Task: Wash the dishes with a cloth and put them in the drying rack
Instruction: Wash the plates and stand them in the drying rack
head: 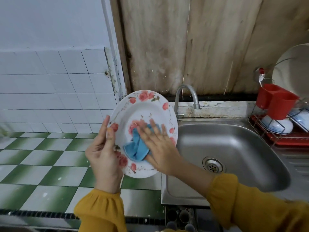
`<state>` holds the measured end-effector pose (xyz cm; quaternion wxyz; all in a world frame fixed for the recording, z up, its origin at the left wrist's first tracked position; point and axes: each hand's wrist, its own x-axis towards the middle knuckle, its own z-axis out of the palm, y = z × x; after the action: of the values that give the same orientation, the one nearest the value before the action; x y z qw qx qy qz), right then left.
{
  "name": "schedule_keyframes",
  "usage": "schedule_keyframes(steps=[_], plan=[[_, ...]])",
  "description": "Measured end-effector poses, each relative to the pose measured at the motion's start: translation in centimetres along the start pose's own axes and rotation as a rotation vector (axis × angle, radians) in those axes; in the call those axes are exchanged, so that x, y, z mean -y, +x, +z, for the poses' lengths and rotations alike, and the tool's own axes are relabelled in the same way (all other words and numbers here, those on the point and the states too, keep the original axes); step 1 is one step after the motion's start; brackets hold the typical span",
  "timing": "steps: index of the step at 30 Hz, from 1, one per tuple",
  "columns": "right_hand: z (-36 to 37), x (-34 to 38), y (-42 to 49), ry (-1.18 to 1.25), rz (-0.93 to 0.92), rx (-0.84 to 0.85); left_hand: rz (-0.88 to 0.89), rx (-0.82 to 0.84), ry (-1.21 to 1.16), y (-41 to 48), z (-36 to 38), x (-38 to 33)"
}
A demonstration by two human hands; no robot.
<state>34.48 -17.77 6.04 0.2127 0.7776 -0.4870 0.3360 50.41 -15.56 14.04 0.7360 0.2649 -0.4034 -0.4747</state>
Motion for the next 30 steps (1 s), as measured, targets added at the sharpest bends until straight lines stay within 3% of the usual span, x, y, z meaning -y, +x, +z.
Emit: schedule_keyframes(steps=[2, 4, 6, 8, 11, 13, 15, 17, 19, 22, 24, 26, 28, 30], plan=[[0.3, -2.7, 0.1, -0.152, 0.218, -0.079, -0.008, -0.015, 0.000, 0.3, -0.6, -0.1], [-0.8, -3.9, 1.9, -0.073, 0.490, -0.185, -0.013, 0.027, 0.032, 0.0, -0.2, -0.2], [-2.0, -3.5, 4.7, 0.061, 0.623, -0.336, -0.016, 0.082, 0.070, -0.5, 0.5, -0.1], [-2.7, -2.2, 6.8, 0.166, 0.528, -0.444, -0.012, 0.131, 0.110, -1.0, 1.2, 0.2], [-2.8, -1.0, 7.2, 0.120, 0.245, -0.399, -0.012, 0.133, 0.115, -1.1, 0.9, 0.7], [-2.9, -2.0, 7.4, 0.049, 0.346, -0.428, -0.003, 0.129, 0.104, -0.8, 0.4, 0.4], [-3.8, -2.3, 8.3, 0.159, 0.597, -0.502, -0.003, 0.139, 0.097, -0.8, 0.2, 0.4], [-4.1, -0.9, 9.0, 0.288, 0.695, -0.519, -0.009, 0.132, 0.097, -1.3, 0.6, 0.6], [-3.2, 1.5, 8.1, 0.370, 0.540, -0.453, -0.005, 0.111, 0.118, -1.6, 1.3, 0.7], [-1.2, 5.2, 3.8, 0.431, 0.190, -0.196, -0.068, 0.059, 0.017, -0.8, 1.1, 0.6], [-0.4, 4.9, 0.6, 0.368, 0.078, -0.009, -0.109, 0.018, -0.059, 0.0, 0.3, 0.0], [0.2, 2.1, -1.2, 0.187, 0.092, 0.069, -0.115, -0.004, -0.083, 0.4, -0.6, -0.3], [0.5, -1.2, -1.5, -0.031, 0.195, 0.010, -0.135, -0.004, -0.067, 0.3, -1.0, -0.5], [-0.1, -3.4, -0.3, -0.070, 0.347, -0.104, -0.162, 0.034, -0.024, 0.2, -0.8, -0.2]])
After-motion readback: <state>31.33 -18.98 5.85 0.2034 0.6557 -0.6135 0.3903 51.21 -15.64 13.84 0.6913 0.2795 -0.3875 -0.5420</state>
